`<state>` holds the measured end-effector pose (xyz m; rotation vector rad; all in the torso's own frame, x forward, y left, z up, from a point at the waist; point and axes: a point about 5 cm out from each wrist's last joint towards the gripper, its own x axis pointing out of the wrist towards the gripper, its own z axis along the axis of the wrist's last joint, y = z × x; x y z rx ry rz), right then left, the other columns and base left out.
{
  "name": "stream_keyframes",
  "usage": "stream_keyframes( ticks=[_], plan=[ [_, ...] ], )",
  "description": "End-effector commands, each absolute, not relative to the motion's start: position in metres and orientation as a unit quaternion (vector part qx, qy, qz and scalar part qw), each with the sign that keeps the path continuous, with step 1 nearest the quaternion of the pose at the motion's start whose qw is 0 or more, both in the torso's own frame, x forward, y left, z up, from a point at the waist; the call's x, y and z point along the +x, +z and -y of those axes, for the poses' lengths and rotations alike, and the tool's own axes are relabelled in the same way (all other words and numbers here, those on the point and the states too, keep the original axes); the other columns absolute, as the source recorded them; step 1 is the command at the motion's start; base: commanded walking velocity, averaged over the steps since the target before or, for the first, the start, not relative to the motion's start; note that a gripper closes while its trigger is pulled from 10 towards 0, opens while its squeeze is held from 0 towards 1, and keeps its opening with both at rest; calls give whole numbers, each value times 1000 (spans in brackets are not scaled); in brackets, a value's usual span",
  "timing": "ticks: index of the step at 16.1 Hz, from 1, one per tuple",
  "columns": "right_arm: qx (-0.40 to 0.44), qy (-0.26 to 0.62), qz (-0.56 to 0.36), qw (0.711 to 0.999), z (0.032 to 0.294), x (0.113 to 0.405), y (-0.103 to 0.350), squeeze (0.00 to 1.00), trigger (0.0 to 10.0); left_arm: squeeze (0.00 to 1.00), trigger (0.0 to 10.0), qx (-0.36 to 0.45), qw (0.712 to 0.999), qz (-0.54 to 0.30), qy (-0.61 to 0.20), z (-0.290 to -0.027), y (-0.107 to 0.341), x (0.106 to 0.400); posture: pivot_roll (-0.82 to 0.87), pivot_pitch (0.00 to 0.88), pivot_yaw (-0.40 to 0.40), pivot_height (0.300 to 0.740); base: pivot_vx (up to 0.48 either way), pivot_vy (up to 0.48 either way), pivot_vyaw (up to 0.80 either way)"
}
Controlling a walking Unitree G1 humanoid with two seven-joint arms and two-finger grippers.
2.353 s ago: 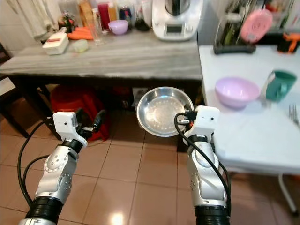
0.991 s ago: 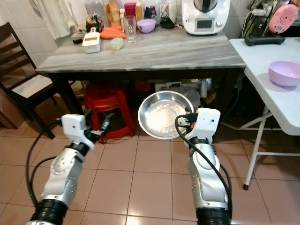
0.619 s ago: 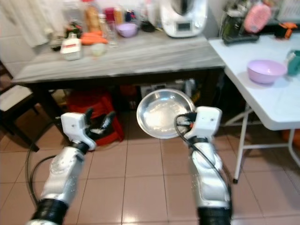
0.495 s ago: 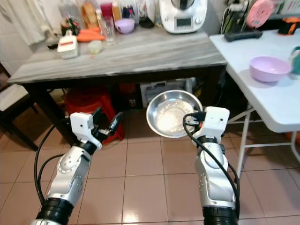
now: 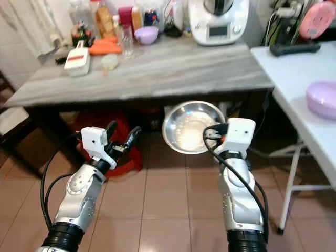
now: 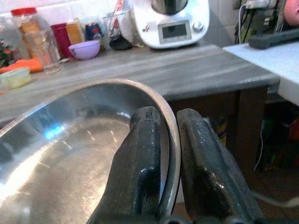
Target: Setting the table
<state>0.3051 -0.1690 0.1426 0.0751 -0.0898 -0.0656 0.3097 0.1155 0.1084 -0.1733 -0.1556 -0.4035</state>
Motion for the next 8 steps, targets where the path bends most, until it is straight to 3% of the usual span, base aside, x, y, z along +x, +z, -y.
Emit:
stream_keyframes(
  ticks=[1,8],
  plan=[
    [46,-16,57,997,157,306,149,0,10000,0,10000,-72,974,84,-196,-123,112,311,-120,25,84,740,480,0,0],
    [45,-12,53,998,154,308,147,0,10000,0,10000,-79,970,92,-209,-112,116,306,-109,24,79,740,480,0,0]
  ],
)
